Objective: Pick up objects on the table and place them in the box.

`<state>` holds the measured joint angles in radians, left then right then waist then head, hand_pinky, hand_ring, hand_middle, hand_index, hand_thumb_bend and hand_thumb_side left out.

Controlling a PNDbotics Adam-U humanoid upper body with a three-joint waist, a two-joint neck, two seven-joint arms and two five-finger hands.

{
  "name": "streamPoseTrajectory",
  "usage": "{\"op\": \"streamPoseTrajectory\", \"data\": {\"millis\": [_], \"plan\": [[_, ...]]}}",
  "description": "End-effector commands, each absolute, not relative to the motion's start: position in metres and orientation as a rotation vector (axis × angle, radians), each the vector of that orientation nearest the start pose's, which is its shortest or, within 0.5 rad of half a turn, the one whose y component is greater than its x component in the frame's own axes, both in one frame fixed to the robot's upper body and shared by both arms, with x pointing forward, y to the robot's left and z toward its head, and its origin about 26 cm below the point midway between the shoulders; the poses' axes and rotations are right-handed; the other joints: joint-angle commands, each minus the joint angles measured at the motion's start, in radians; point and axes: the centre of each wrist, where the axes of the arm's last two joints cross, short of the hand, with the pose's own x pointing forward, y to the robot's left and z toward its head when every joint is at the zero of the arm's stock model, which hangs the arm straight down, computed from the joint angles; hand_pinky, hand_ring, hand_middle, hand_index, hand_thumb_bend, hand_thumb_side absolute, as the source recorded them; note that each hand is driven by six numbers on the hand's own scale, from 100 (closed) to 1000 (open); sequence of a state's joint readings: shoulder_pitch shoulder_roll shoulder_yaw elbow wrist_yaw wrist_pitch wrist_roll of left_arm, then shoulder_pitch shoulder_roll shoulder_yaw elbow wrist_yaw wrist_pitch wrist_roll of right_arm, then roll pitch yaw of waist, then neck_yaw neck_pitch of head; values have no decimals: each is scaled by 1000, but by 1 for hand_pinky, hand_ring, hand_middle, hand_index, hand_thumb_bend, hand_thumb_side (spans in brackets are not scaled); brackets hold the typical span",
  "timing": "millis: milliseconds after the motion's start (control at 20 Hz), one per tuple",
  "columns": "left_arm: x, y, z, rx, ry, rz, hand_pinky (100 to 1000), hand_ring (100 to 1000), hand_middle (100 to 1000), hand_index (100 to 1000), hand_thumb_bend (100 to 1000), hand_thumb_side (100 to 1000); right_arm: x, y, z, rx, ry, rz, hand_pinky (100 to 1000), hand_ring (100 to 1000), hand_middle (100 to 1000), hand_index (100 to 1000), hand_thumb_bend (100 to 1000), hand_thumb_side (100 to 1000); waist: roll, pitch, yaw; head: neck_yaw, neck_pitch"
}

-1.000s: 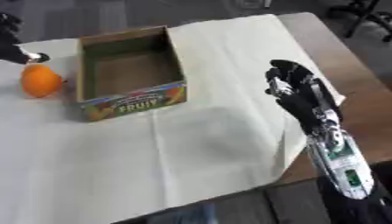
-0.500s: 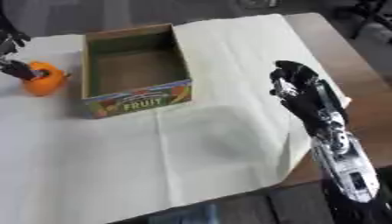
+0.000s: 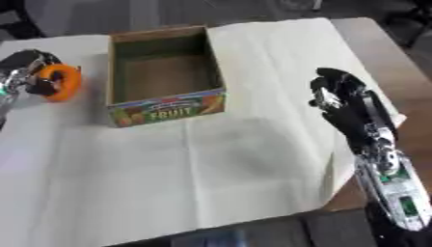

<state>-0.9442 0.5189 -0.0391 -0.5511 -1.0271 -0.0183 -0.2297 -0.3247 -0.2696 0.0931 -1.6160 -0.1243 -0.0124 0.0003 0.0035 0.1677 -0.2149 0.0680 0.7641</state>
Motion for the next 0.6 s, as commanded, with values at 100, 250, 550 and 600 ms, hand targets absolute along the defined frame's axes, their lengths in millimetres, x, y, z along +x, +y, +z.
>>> {"op": "streamPoseTrajectory", "data": {"millis": [100, 250, 550, 600], "plan": [[474, 381, 129, 965, -903, -1239, 657, 634, 659, 819, 708, 164, 348, -252, 116, 18, -1943, 298, 623, 779, 632, 789, 100, 372, -5, -14, 4, 0, 6], [474, 382, 129, 922, -862, -1270, 565, 540, 569, 750, 686, 158, 348, -252, 116, 19, -1943, 298, 623, 779, 632, 789, 100, 371, -7, -16, 7, -3, 6], [479, 374, 164, 930, -883, -1271, 299, 232, 236, 411, 349, 188, 348, -252, 115, 19, -1940, 295, 623, 779, 633, 789, 100, 373, -6, -20, 11, -10, 6], [479, 372, 170, 952, -899, -1264, 258, 182, 180, 362, 229, 195, 348, -252, 114, 19, -1940, 295, 623, 779, 633, 789, 100, 373, -5, -20, 11, -10, 6]]}}
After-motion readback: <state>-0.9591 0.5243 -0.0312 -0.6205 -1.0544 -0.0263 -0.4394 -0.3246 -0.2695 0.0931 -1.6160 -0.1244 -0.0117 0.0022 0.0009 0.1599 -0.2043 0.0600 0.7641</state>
